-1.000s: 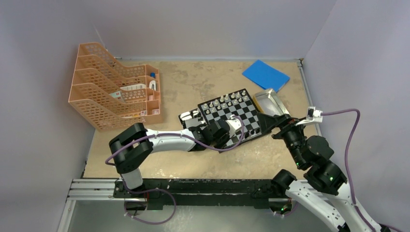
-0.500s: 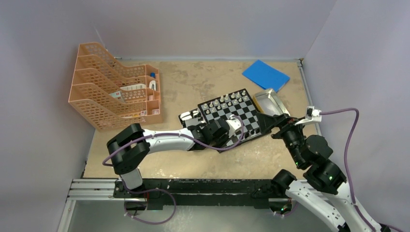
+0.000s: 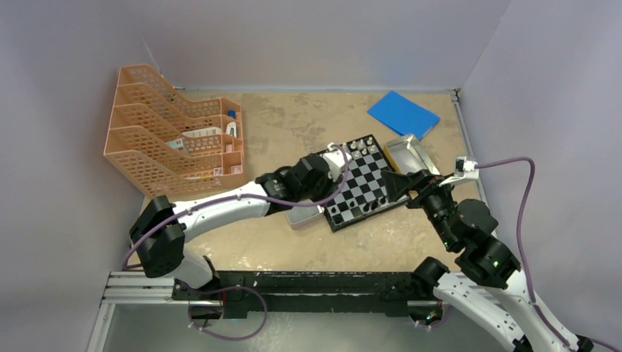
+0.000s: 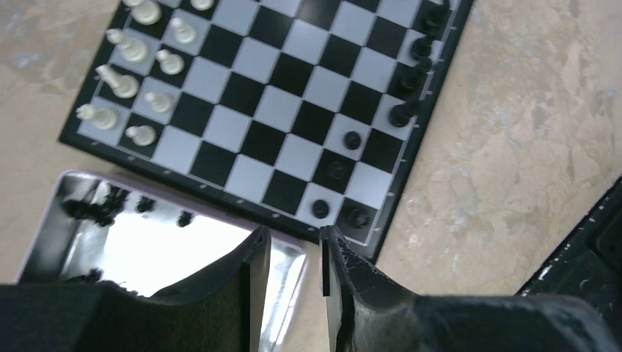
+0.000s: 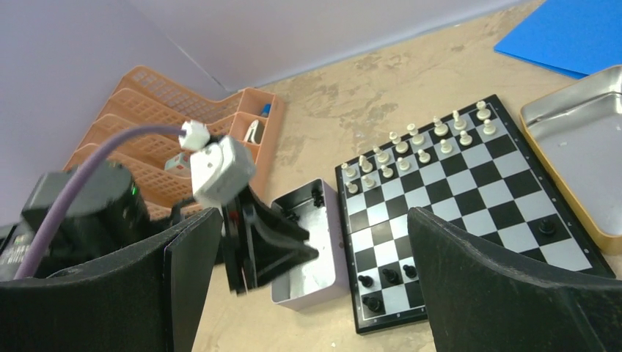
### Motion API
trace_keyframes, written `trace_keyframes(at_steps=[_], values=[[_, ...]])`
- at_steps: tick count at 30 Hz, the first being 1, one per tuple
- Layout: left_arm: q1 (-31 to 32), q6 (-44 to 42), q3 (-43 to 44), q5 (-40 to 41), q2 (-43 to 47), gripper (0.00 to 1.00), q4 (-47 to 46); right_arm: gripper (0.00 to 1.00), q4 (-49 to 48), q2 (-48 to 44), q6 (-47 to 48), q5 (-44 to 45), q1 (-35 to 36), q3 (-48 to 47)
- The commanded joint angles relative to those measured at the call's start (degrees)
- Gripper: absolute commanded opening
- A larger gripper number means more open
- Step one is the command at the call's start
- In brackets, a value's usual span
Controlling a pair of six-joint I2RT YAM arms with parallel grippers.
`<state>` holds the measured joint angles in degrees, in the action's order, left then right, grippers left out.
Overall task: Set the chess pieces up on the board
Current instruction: Place the chess piece on the chessboard, then pick up the chess piece from the storage box.
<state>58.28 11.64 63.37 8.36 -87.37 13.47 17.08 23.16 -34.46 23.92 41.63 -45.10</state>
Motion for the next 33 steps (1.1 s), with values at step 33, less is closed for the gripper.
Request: trace_keyframes(at_steps=[33], values=[[-28.09, -38.22, -14.03, -44.14, -7.24, 0.27, -22.14, 0.99, -3.47, -2.63, 1.49, -4.15, 0.3, 0.19]])
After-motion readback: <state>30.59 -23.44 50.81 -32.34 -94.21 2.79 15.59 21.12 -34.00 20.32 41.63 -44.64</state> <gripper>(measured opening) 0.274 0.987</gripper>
